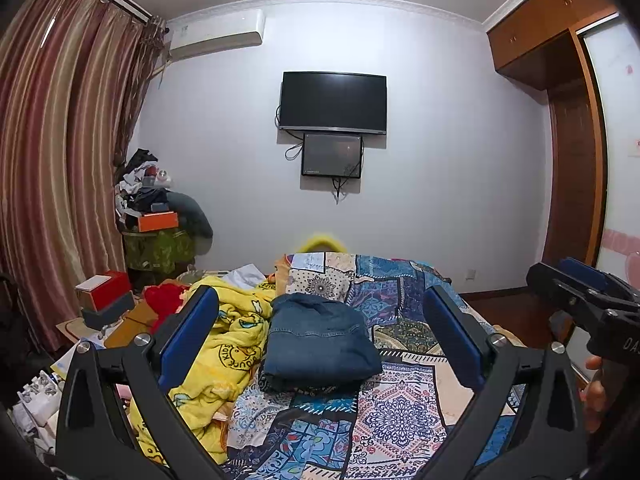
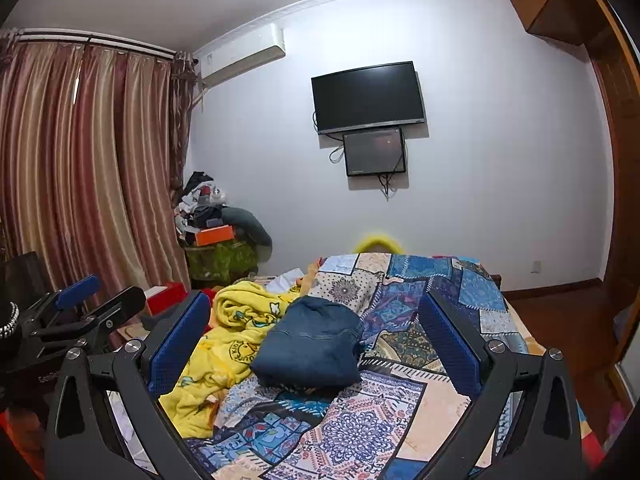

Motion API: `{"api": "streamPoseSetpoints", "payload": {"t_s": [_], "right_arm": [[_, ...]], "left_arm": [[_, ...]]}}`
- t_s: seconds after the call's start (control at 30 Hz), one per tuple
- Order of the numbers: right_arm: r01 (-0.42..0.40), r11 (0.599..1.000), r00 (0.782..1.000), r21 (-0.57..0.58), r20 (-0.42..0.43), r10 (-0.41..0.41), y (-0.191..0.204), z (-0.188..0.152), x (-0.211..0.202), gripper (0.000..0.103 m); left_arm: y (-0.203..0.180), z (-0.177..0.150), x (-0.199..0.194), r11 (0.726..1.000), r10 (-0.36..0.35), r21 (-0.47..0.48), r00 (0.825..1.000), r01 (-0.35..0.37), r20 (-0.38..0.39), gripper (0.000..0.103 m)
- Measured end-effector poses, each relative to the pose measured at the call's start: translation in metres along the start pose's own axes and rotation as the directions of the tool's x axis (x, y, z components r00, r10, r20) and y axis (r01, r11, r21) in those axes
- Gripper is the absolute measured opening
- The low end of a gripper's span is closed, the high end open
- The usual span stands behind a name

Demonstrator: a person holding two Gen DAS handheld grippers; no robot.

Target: Fold large clothes

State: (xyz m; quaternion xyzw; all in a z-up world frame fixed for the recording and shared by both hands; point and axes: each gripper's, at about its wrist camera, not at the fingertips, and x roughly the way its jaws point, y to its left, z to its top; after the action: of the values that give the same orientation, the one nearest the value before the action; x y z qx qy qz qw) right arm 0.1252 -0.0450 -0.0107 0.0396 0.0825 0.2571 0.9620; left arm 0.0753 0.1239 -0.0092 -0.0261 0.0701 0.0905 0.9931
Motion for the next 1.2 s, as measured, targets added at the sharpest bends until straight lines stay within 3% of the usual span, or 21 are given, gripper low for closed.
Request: {"api": "streamPoseSetpoints", "payload": {"t_s": [1.2], "right_arm": [[0.008, 1.0, 1.0, 0.006, -0.009, -0.008, -0.004, 0.0051, -0.0053, 0.103]], "left_arm": [[0.0039, 0.0033, 0.0027, 0.999, -0.042, -0.009, 0.999, 0.042, -0.002, 0.102]]}}
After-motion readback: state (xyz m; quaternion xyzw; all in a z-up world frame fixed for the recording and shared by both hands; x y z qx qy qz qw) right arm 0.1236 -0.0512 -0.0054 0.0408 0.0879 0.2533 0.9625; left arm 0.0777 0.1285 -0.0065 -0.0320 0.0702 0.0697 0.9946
